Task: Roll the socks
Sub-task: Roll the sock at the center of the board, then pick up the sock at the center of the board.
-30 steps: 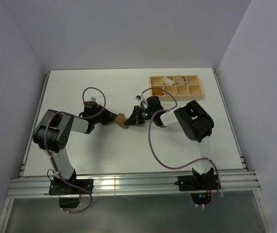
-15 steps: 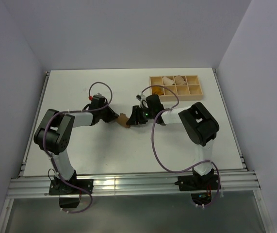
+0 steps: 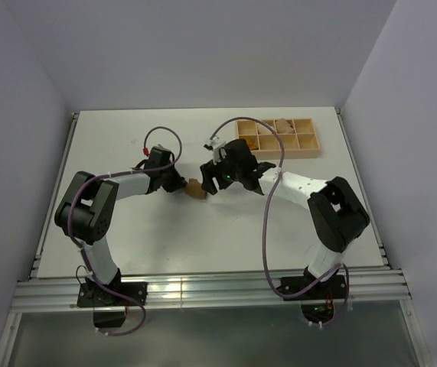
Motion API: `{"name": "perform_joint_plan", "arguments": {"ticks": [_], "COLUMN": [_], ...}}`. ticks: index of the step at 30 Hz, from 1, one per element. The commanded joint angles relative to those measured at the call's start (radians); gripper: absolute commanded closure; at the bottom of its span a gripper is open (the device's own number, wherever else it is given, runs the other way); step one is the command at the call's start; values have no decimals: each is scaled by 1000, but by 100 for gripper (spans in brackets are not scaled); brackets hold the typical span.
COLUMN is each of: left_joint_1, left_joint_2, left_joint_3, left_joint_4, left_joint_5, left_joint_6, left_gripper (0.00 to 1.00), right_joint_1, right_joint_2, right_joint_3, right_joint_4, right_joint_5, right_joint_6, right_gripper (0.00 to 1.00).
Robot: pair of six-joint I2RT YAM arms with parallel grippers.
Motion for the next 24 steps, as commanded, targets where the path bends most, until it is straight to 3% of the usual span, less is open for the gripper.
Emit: {"name": "perform_joint_plan", "arguments": {"ticks": [1,14,24], "left_joint_1": [-9,-15,-18], "left_joint_2": [15,16,18], "left_joint_3": [-1,16,28], "left_joint_4": [-146,-157,-162], "left_joint_5": [-59,-56,-47], "left_joint_6": [62,71,73], "left_gripper": [100,100,100], "right_joint_1": [76,216,267], "right_joint_2": [-37,167,228], "right_joint_3": [62,262,216], "right_joint_4": [-50,-167,-118], "right_joint_5": [88,248,366], "right_joint_6": [-206,-445,-451], "right_gripper": [24,18,19]}}
